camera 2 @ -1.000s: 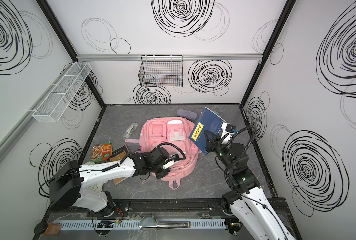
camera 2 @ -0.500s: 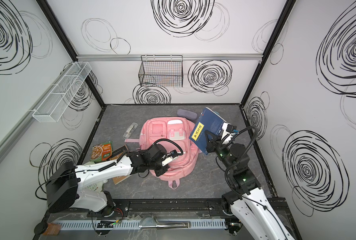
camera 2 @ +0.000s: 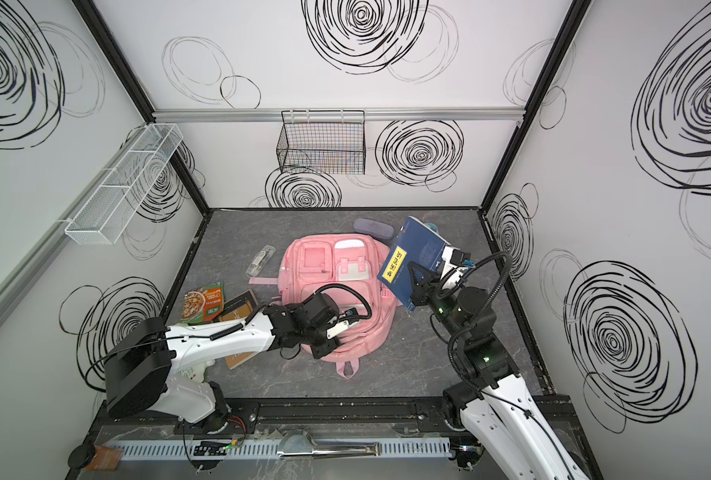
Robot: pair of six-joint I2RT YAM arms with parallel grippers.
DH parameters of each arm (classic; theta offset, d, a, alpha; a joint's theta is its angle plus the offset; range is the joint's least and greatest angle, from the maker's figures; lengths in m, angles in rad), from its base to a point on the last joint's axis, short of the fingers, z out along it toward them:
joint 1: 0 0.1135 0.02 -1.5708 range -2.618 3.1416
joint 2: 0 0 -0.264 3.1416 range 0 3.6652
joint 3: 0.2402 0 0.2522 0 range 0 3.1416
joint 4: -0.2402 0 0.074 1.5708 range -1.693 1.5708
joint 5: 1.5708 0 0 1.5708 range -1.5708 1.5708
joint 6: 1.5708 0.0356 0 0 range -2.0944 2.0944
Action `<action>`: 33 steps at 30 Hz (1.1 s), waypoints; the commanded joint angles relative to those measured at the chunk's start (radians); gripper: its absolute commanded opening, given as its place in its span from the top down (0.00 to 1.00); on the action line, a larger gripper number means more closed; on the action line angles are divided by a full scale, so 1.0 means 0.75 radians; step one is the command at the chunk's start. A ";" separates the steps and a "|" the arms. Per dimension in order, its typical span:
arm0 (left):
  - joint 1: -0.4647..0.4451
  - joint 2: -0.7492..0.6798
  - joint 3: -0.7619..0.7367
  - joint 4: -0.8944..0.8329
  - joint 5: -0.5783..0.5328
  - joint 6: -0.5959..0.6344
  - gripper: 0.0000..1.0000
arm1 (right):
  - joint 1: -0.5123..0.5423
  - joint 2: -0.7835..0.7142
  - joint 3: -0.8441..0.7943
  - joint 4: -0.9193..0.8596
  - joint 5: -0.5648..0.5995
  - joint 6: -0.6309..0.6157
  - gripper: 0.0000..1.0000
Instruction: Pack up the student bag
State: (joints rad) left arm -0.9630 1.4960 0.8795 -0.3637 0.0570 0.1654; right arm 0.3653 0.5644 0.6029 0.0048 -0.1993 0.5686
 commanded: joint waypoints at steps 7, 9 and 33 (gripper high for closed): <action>-0.018 0.104 0.061 -0.051 -0.141 0.019 0.59 | -0.010 0.011 0.024 0.074 -0.006 -0.019 1.00; -0.017 0.095 0.065 -0.045 -0.147 0.017 0.64 | -0.011 0.014 0.026 0.074 -0.008 -0.022 1.00; 0.077 -0.517 0.111 0.342 -0.389 -0.297 1.00 | -0.017 -0.045 -0.018 0.046 -0.029 0.215 1.00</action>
State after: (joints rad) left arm -0.9092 1.1564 0.9100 -0.2512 -0.1570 0.0193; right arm 0.3546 0.5457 0.6014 0.0010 -0.2043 0.6502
